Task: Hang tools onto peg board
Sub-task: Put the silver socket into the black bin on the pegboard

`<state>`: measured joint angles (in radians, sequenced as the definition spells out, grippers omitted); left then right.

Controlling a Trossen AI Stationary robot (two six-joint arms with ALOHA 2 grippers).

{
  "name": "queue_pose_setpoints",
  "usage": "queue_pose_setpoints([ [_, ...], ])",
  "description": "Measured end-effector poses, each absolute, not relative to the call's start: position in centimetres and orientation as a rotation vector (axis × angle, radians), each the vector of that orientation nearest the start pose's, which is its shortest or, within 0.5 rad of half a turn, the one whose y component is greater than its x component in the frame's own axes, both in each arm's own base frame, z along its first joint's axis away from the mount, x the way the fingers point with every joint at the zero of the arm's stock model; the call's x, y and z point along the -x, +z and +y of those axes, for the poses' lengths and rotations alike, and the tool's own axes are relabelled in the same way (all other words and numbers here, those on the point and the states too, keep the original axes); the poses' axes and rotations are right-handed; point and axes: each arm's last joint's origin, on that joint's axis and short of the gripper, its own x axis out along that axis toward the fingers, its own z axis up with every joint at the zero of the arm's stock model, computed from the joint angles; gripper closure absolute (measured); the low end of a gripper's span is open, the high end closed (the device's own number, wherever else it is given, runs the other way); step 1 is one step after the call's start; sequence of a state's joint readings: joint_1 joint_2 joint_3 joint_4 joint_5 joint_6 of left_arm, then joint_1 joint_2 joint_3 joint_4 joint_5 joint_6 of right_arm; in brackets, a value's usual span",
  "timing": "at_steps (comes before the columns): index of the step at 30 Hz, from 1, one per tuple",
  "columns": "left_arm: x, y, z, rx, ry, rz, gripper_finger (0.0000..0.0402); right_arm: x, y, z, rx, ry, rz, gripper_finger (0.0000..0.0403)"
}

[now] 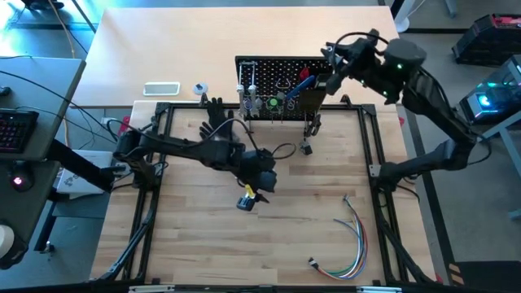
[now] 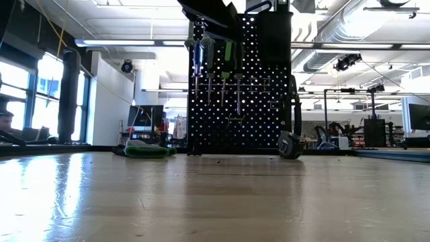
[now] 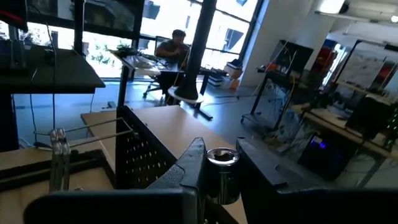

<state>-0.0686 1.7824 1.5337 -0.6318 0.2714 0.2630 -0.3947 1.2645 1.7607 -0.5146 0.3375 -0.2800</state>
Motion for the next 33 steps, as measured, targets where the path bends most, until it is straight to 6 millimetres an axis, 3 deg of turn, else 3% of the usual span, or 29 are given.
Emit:
queue_pose_setpoints([
  [14,-39.0,28.0,-4.0,-0.159,-0.445,0.845,0.0225,-19.7,50.6,-13.0,0.058,-0.618,0.182,0.0347],
  [33,-39.0,28.0,-4.0,-0.158,-0.444,0.846,0.0225,-19.7,49.8,-13.5,0.010,-0.561,0.243,0.0311],
])
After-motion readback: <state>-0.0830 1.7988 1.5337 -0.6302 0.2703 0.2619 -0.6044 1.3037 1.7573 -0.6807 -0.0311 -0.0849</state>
